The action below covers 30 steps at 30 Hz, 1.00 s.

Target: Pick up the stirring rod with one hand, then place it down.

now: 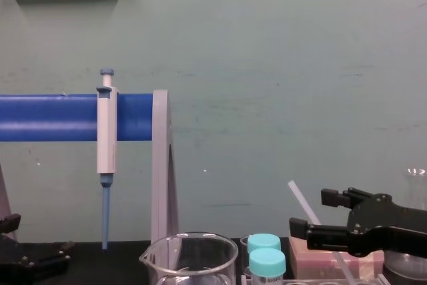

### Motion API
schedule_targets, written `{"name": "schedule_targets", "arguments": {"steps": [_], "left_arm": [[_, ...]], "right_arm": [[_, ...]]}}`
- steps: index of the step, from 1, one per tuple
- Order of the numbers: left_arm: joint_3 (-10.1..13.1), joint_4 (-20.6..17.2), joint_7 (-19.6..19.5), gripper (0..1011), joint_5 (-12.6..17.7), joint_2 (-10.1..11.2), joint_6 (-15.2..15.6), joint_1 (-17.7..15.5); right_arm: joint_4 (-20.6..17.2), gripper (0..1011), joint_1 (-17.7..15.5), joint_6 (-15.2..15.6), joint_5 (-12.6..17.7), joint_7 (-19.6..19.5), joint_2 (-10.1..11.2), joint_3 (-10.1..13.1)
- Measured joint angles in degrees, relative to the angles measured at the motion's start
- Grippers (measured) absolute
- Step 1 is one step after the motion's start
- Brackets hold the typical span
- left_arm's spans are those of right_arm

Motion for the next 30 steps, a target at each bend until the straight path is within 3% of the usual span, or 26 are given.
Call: {"name": "schedule_targets", "arguments": {"steps": [8,27,30], "left_arm": [[0.0,0.0,0.0,1000,0.0,0.0,0.0,0.0],[0.0,0.0,0.0,1000,0.0,0.0,0.0,0.0],[0.0,0.0,0.0,1000,0.0,0.0,0.0,0.0]], "right_arm": [[0.7,1003,0.3,1.2,-0.3,-0.4,-0.3,0.2],[0.6,1003,0.3,1.0,-0.3,-0.4,-0.2,0.1],[0.6,947,0.3,1.0,-0.3,-0.4,-0.2,0.1]]}}
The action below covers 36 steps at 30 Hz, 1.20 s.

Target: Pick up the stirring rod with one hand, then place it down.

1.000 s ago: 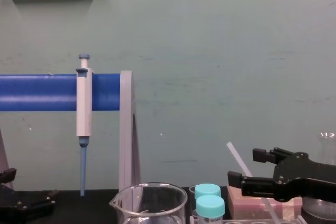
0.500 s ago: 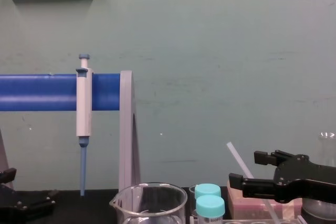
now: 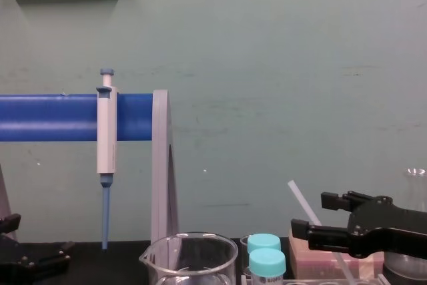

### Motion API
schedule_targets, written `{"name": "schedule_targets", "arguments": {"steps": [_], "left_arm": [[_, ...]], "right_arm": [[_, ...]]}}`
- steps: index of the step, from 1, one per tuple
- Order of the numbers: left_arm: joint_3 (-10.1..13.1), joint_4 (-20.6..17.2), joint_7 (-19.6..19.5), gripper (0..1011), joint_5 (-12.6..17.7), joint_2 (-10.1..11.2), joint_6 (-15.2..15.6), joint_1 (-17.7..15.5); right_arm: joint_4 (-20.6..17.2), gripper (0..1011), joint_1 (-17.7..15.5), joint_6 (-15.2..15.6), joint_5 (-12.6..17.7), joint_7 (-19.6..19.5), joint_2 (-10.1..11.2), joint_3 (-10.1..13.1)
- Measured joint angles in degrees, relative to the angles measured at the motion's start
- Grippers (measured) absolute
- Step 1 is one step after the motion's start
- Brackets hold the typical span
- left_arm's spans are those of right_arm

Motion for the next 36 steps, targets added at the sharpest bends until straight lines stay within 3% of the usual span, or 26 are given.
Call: {"name": "schedule_targets", "arguments": {"steps": [5,10,26,30,36], "left_arm": [[0.0,0.0,0.0,1000,0.0,0.0,0.0,0.0],[0.0,0.0,0.0,1000,0.0,0.0,0.0,0.0],[0.0,0.0,0.0,1000,0.0,0.0,0.0,0.0],[0.0,0.0,0.0,1000,0.0,0.0,0.0,0.0],[0.0,0.0,0.0,1000,0.0,0.0,0.0,0.0]], "right_arm": [[0.0,863,0.0,0.0,0.0,0.0,0.0,0.0],[-0.1,715,0.0,-0.1,0.0,0.0,0.0,0.0],[-0.1,172,0.0,-0.1,0.0,0.0,0.0,0.0],[-0.1,77,0.0,-0.1,0.0,0.0,0.0,0.0],[-0.1,66,0.0,-0.1,0.0,0.0,0.0,0.0]]}}
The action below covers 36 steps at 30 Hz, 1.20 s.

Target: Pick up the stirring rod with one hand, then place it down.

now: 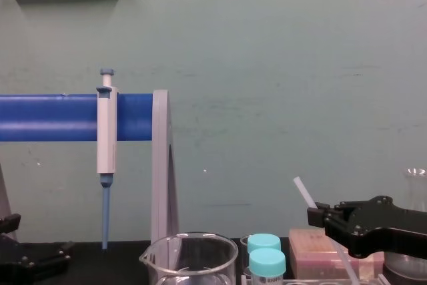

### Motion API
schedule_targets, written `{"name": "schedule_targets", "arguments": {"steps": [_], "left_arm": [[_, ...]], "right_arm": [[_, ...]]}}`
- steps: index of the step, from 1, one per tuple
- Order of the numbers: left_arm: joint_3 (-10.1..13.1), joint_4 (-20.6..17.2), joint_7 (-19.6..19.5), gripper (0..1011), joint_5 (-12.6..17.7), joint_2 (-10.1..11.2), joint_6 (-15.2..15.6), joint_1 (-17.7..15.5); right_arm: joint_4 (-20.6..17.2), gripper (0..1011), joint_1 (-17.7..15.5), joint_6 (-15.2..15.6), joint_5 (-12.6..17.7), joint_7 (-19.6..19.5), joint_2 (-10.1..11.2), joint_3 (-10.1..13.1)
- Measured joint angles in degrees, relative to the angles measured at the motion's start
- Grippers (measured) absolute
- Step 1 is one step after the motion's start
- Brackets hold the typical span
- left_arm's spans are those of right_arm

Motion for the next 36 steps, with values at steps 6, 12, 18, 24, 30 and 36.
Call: {"name": "schedule_targets", "arguments": {"steps": [6,12,18,24,30,36], "left_arm": [[0.0,0.0,0.0,1000,0.0,0.0,0.0,0.0],[0.0,0.0,0.0,1000,0.0,0.0,0.0,0.0],[0.0,0.0,0.0,1000,0.0,0.0,0.0,0.0],[0.0,0.0,0.0,1000,0.0,0.0,0.0,0.0],[0.0,0.0,0.0,1000,0.0,0.0,0.0,0.0],[0.0,0.0,0.0,1000,0.0,0.0,0.0,0.0]], "right_arm": [[0.0,66,0.0,0.0,0.0,0.0,0.0,0.0],[-0.3,66,-0.2,-0.3,0.2,0.0,0.0,0.3],[-2.3,66,-1.1,-1.2,0.6,-0.7,0.2,1.5],[-5.4,66,-2.4,-2.1,1.1,-1.7,0.5,3.0],[-8.3,66,-2.8,-2.7,2.7,-1.0,0.9,4.2],[-10.9,66,-3.1,-4.3,3.6,-0.5,1.2,5.0]]}}
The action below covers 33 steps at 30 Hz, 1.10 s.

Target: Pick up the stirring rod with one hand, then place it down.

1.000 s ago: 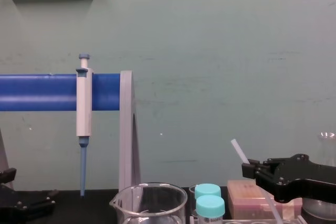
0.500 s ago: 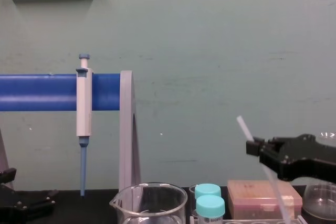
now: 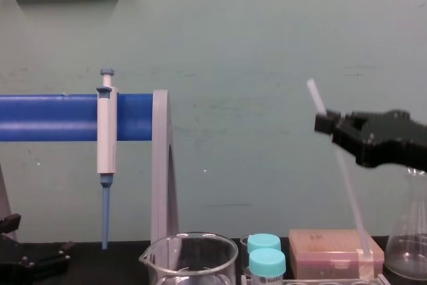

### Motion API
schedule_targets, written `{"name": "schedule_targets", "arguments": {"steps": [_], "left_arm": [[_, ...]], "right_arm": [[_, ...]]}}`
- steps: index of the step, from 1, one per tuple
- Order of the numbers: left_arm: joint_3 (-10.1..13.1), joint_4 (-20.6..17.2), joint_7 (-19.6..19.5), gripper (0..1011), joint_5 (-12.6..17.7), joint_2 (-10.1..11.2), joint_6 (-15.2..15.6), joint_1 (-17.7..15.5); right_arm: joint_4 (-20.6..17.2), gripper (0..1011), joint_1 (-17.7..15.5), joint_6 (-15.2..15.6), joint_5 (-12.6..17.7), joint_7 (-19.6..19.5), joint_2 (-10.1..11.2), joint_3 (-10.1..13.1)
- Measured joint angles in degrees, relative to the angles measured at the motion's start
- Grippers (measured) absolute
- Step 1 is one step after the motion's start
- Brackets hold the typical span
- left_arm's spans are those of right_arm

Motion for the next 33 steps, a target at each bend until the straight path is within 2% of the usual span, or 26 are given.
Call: {"name": "schedule_targets", "arguments": {"steps": [7,13,17,21,25,33], "left_arm": [[0.0,0.0,0.0,1000,0.0,0.0,0.0,0.0],[0.0,0.0,0.0,1000,0.0,0.0,0.0,0.0],[0.0,0.0,0.0,1000,0.0,0.0,0.0,0.0],[0.0,0.0,0.0,1000,0.0,0.0,0.0,0.0],[0.0,0.0,0.0,1000,0.0,0.0,0.0,0.0],[0.0,0.0,0.0,1000,0.0,0.0,0.0,0.0]], "right_arm": [[-1.9,66,-1.4,-5.2,-2.3,-2.1,-0.2,1.3],[-1.9,66,-3.8,-11.3,-4.5,-4.8,-1.7,3.3],[-1.3,66,-5.5,-14.0,-4.3,-5.7,-3.3,4.7],[-1.1,66,-6.5,-13.9,-3.0,-6.1,-4.4,5.7],[-1.2,66,-7.0,-12.6,-2.1,-6.3,-5.1,6.5],[-1.2,66,-7.2,-10.2,-2.2,-6.7,-5.8,7.3]]}}
